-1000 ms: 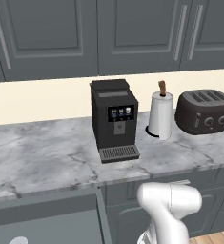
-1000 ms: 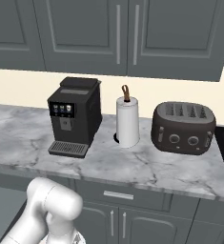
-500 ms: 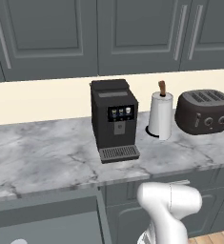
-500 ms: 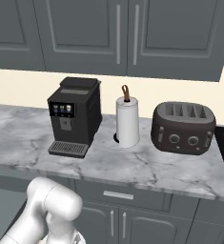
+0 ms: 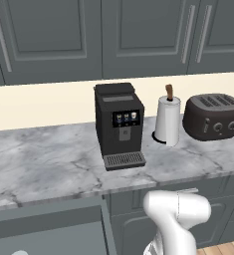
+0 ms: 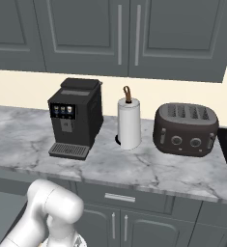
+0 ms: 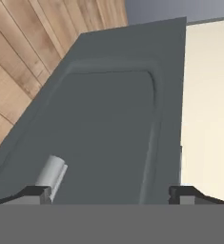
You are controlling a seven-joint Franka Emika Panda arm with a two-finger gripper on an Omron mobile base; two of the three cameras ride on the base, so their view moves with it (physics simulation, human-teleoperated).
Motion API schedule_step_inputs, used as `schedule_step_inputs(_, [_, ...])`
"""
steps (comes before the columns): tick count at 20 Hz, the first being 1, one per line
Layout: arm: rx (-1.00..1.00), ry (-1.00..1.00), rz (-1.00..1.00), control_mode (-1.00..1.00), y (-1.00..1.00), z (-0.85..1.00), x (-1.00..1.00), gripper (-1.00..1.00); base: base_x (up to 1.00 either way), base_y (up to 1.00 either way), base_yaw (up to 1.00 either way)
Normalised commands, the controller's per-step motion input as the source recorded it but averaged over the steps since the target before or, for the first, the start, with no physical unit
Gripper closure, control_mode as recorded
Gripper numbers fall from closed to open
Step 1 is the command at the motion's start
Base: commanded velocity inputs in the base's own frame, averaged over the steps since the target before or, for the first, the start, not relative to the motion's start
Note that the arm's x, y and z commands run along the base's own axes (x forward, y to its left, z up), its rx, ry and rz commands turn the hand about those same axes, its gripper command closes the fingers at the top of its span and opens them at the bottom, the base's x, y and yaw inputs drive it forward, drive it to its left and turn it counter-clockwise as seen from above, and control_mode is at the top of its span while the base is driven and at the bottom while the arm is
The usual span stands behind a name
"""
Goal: Take the pizza cutter from the drawer on the left and place it on the dining counter for cutting.
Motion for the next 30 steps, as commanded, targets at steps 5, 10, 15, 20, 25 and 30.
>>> schedule_step_inputs(5, [0.10, -0.03, 0.00, -1.00, 0.01, 1.00, -0.09, -1.00, 0.00, 0.00, 0.00])
schedule_step_inputs(10, [0.01, 0.00, -0.01, -1.00, 0.29, 0.77, -0.94, -1.00, 0.00, 0.00, 0.00])
schedule_step_inputs(15, [0.08, -0.03, -0.03, -1.00, -0.04, 1.00, -0.05, -1.00, 0.00, 0.00, 0.00])
schedule_step_inputs(20, [0.25, 0.00, -0.11, -1.00, -0.54, 1.00, 0.67, -1.00, 0.00, 0.00, 0.00])
schedule_step_inputs(25, [0.35, 0.11, -0.15, -1.00, -0.76, 1.00, 0.93, -1.00, 0.00, 0.00, 0.00])
schedule_step_inputs(30, [0.28, 0.19, -0.13, -1.00, -0.57, 0.91, 1.00, -1.00, 0.00, 0.00, 0.00])
